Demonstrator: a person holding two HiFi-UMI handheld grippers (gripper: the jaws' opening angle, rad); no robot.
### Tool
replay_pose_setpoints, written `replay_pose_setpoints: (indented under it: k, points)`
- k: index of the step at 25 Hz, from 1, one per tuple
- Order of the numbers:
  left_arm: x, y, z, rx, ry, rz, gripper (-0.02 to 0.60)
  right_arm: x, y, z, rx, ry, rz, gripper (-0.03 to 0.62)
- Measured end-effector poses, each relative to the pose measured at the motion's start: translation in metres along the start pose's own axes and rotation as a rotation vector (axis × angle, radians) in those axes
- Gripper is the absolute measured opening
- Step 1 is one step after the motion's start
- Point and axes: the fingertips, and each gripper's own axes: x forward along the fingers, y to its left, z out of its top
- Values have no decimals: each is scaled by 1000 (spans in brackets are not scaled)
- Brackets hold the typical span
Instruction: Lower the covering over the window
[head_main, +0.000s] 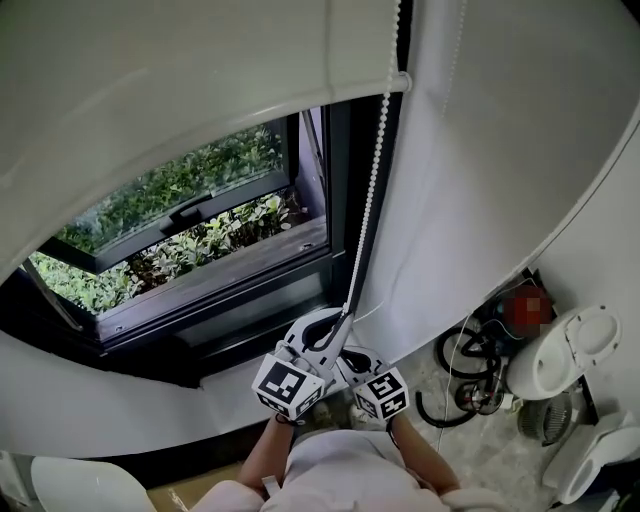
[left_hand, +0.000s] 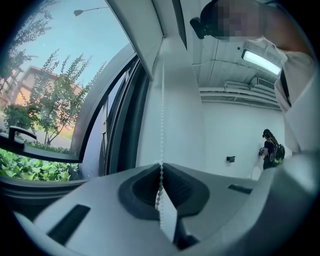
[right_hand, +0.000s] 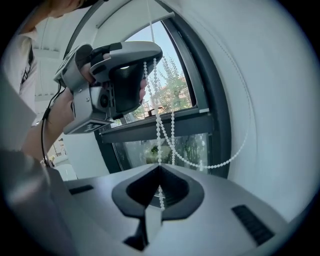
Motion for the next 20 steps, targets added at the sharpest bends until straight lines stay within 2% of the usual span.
replay_pose_setpoints:
  k: [15,20]
  points:
    - [2,4,-99,-73,156,3,15,17,-19,-93,109,223,5,0]
    - [3,2,-119,-94,183,-6,15,17,-23,-112,139,261,4,0]
